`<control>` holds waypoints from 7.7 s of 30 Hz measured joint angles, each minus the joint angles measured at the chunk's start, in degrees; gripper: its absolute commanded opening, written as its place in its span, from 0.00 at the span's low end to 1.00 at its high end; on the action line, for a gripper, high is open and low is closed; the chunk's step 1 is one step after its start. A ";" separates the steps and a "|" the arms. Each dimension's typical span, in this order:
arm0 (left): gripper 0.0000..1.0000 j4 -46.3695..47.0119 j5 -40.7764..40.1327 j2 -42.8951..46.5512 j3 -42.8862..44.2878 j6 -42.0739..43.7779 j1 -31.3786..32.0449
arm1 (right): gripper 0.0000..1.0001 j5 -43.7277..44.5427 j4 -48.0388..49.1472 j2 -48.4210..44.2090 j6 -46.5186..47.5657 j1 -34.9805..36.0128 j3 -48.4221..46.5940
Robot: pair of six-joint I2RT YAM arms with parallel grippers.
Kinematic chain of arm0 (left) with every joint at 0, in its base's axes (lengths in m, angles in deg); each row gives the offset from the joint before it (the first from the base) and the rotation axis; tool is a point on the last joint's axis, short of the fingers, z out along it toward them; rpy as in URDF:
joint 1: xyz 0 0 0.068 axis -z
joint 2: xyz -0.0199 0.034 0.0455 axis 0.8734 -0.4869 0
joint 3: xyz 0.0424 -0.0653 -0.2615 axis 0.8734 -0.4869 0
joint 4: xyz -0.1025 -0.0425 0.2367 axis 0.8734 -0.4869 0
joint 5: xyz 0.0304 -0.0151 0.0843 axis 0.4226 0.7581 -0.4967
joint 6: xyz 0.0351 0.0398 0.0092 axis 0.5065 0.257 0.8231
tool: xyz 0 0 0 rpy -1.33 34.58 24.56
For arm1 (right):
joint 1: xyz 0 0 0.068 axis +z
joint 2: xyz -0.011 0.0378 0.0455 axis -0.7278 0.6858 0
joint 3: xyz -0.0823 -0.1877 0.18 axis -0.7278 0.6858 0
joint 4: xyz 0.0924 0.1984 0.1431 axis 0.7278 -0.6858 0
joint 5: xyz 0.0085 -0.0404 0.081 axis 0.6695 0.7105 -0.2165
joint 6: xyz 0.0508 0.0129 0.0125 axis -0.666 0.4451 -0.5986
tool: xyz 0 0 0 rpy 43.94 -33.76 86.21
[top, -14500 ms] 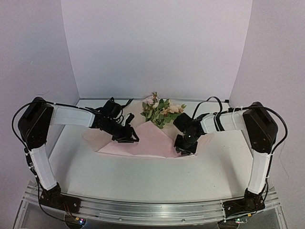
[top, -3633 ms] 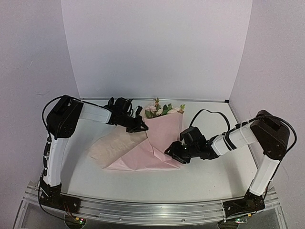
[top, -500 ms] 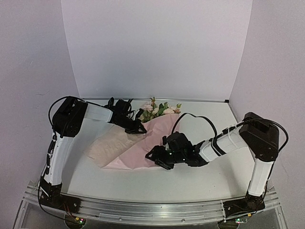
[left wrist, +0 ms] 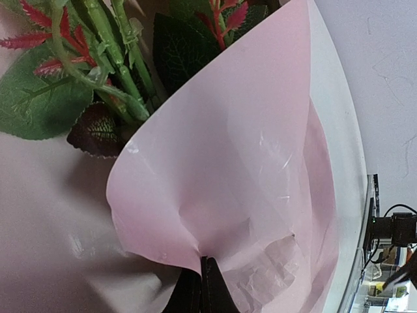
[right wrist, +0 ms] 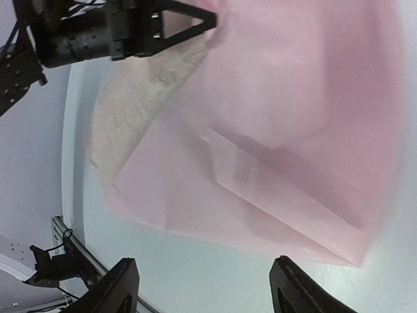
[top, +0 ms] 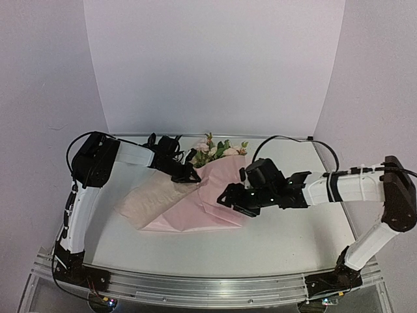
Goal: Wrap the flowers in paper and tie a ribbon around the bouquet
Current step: Adjust the two-thirds folded wrapping paper at the center of the board, then press the fold line on the 2/3-folded wrapping paper, then pick up the two-thirds-folded wrapping paper from the center of the board.
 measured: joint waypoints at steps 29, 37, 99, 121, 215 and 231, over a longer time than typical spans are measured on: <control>0.00 -1.26 0.24 -0.85 1.54 0.16 0.01 | 0.22 -6.53 22.73 6.23 -8.20 -10.91 18.12; 0.00 -1.91 0.56 -0.85 1.79 0.58 0.02 | 0.00 -5.91 22.90 6.40 -10.80 -9.93 19.58; 0.55 -3.26 -9.97 12.78 -10.01 -11.16 -1.12 | 0.13 -2.61 -12.24 26.71 7.07 3.21 -21.76; 0.36 4.92 -41.82 60.84 -60.89 -56.98 9.95 | 0.14 -4.38 -5.90 29.14 5.96 3.19 -22.74; 0.00 16.92 -46.22 72.65 -76.63 -51.46 1.79 | 0.11 -5.88 -0.07 29.89 6.10 2.93 -21.13; 0.00 10.93 -45.46 75.04 -79.43 -49.00 2.45 | 0.23 -5.90 -2.91 29.89 8.83 2.93 -23.00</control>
